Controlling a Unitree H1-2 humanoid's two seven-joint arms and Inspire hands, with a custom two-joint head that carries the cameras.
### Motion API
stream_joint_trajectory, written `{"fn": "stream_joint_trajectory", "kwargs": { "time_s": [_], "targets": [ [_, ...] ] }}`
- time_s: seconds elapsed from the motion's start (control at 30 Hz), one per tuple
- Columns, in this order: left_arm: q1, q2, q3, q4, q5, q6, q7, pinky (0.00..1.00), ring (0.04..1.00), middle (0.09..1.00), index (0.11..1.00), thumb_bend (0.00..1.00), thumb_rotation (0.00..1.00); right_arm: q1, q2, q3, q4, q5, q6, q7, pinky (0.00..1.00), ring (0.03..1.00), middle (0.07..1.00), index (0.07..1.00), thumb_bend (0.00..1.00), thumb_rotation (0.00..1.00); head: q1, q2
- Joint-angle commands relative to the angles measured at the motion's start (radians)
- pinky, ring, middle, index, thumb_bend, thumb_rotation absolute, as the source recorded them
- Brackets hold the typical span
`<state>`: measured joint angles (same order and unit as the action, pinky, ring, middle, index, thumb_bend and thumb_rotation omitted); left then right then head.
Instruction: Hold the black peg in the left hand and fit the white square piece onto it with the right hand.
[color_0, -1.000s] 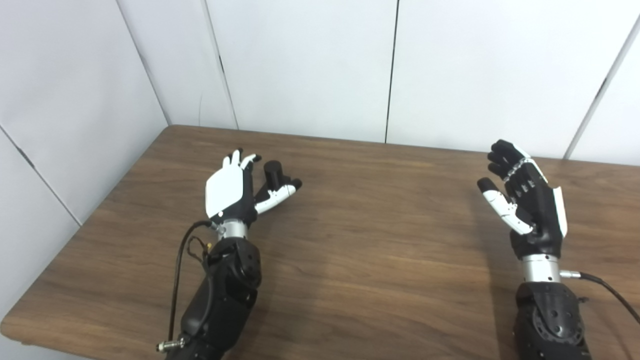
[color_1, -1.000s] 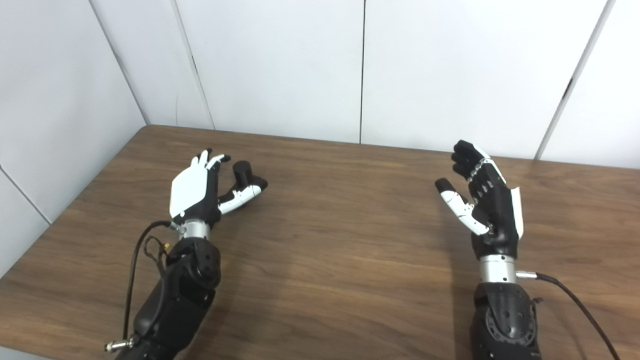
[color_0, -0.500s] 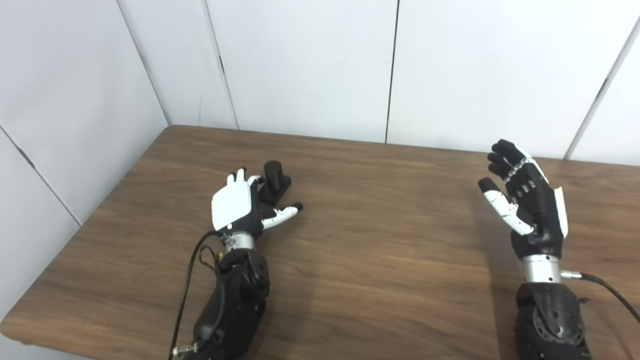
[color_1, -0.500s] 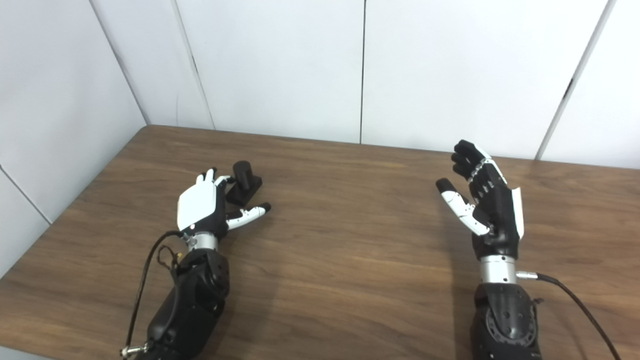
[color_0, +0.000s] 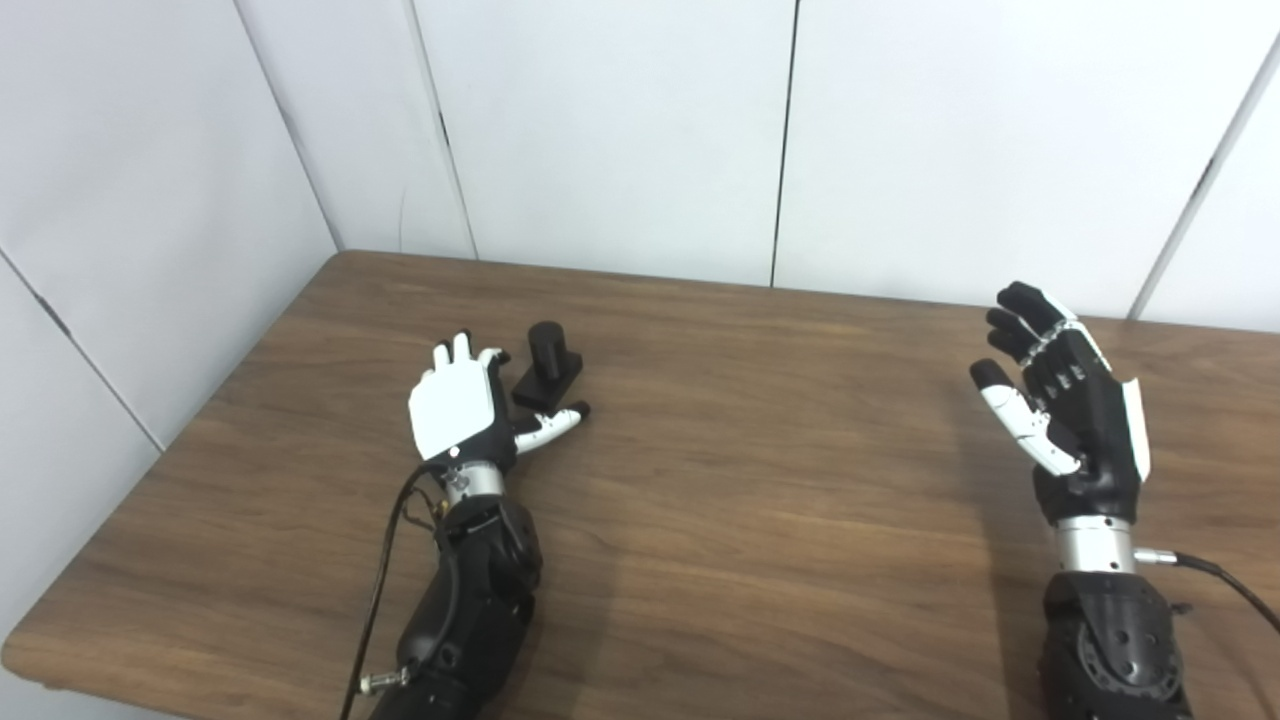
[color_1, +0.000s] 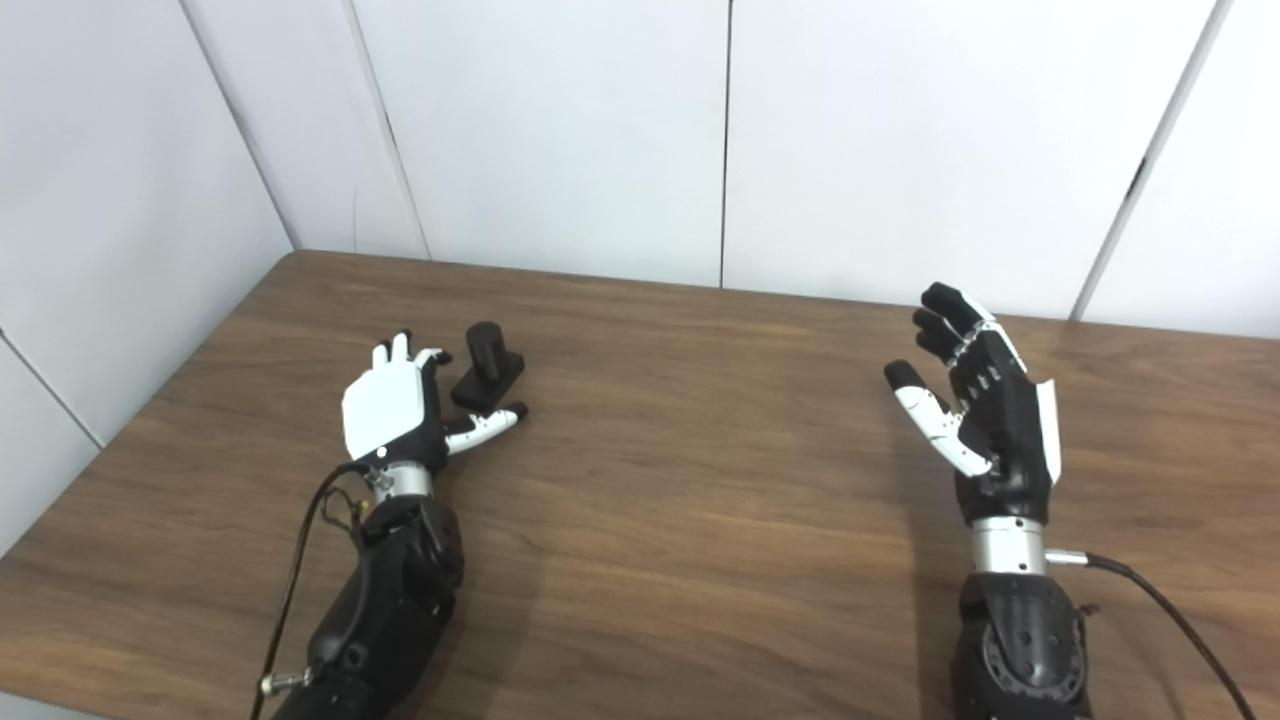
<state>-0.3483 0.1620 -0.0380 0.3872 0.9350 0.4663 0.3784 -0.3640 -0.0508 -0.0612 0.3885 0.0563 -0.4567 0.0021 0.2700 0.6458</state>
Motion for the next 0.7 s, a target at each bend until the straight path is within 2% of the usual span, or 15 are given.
{"fn": "stream_joint_trajectory", "kwargs": {
  "time_s": [0.0,0.1,0.27,0.4,0.43,0.47,0.53,0.67],
  "targets": [
    [-0.027,0.011,0.006,0.015,0.01,0.003,0.04,0.92,1.0,1.0,0.757,0.84,0.59,0.118,-0.024,-0.015,0.051,-0.007,-0.013,0.002,0.79,0.799,0.812,0.782,0.67,0.35,0.0,0.001],
    [-0.028,0.014,-0.003,0.027,-0.023,-0.005,0.072,0.9,0.999,1.0,0.723,0.81,0.55,0.12,-0.028,-0.014,0.049,-0.012,-0.013,0.003,0.81,0.81,0.816,0.783,0.66,0.35,0.001,0.005],
    [-0.027,0.014,-0.007,0.048,-0.083,-0.066,0.145,0.86,0.956,0.964,0.633,0.75,0.41,0.121,-0.03,-0.012,0.044,-0.01,-0.012,0.004,0.8,0.805,0.814,0.783,0.66,0.35,-0.001,0.012],
    [-0.026,0.016,-0.016,0.055,-0.111,-0.083,0.169,0.85,0.929,0.933,0.561,0.71,0.31,0.124,-0.032,-0.009,0.037,-0.016,-0.011,0.003,0.8,0.81,0.82,0.79,0.64,0.34,-0.001,0.015],
    [-0.026,0.015,-0.017,0.057,-0.119,-0.088,0.174,0.85,0.924,0.926,0.519,0.59,0.18,0.123,-0.032,-0.009,0.038,-0.022,-0.012,-0.001,0.77,0.795,0.812,0.783,0.65,0.35,-0.001,0.017],
    [-0.026,0.015,-0.017,0.058,-0.126,-0.09,0.179,0.85,0.922,0.917,0.504,0.55,0.13,0.123,-0.032,-0.009,0.038,-0.024,-0.012,-0.003,0.78,0.798,0.811,0.781,0.65,0.36,-0.001,0.017],
    [-0.027,0.015,-0.02,0.06,-0.136,-0.093,0.186,0.86,0.918,0.901,0.488,0.52,0.09,0.124,-0.033,-0.009,0.035,-0.019,-0.011,0.001,0.79,0.799,0.81,0.78,0.64,0.35,0.0,0.02],
    [-0.027,0.016,-0.025,0.063,-0.152,-0.103,0.196,0.85,0.904,0.878,0.483,0.52,0.08,0.123,-0.033,-0.009,0.029,-0.027,-0.008,-0.005,0.79,0.796,0.808,0.778,0.65,0.35,0.0,0.023]
  ]
}}
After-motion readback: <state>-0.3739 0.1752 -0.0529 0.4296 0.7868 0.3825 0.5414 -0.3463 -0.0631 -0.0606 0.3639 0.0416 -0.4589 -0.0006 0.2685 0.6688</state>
